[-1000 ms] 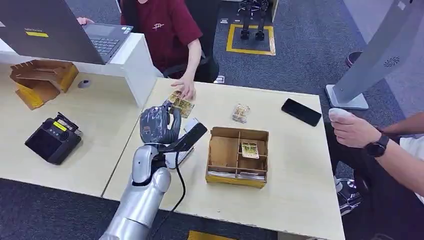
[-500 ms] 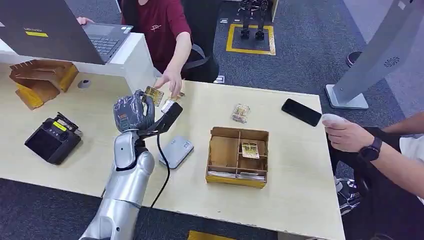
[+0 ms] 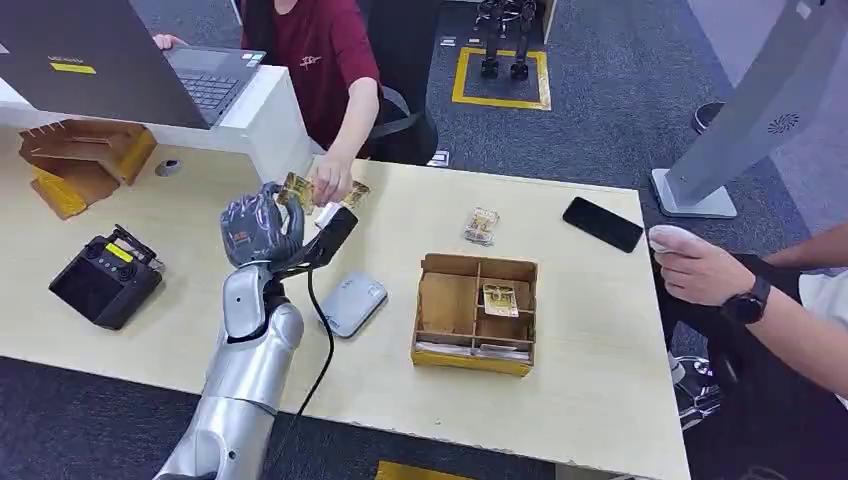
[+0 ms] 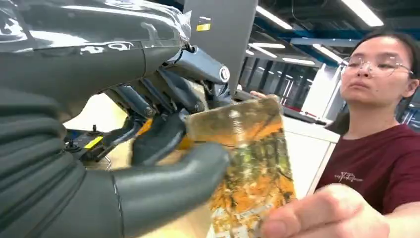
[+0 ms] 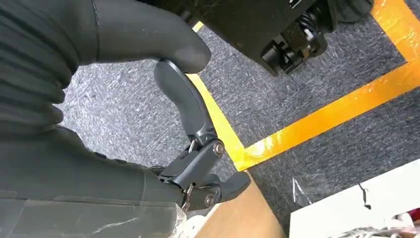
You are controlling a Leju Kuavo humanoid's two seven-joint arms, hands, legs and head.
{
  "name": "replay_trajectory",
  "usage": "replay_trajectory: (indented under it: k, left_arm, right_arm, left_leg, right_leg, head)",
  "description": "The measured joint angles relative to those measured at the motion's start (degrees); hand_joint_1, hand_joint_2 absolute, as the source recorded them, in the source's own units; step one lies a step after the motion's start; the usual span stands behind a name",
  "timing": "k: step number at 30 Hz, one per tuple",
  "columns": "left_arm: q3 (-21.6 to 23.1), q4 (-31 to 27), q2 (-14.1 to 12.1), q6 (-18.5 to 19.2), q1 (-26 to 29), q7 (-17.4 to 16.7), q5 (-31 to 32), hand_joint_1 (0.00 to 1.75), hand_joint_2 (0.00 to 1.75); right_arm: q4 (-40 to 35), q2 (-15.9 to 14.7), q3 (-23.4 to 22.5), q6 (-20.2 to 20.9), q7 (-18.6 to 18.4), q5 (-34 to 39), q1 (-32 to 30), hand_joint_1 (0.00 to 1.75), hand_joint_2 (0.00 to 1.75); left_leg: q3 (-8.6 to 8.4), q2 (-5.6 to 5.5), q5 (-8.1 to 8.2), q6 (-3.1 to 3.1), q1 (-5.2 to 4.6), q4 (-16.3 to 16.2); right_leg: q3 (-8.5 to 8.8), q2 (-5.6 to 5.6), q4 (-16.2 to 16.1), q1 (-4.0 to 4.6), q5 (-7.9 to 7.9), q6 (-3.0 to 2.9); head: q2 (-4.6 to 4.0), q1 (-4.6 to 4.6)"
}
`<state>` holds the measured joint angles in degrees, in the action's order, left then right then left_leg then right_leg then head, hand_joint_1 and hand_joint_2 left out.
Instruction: Pass the card to the sensor for recognition and then transmit it.
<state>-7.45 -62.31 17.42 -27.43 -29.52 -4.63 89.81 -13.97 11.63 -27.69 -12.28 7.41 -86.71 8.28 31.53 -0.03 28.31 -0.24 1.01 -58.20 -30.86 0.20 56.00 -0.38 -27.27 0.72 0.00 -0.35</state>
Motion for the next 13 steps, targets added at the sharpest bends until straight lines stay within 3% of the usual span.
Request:
replay_trajectory:
  k: [13]
  left_arm:
    - [-1.3, -2.9, -0.8, -3.3, 0.8, 0.1, 0.0, 0.0, 1.75]
  right_arm:
    - [0.0, 0.3, -0.7, -0.7, 0.1, 0.0, -0.1, 0.0, 1.75]
  left_leg:
    - [0.04, 0.0, 0.0, 0.0, 0.0, 0.0]
  right_leg:
    - [0.01, 0.0, 0.0, 0.0, 0.0, 0.0]
  head:
    - [0.0, 0.02]
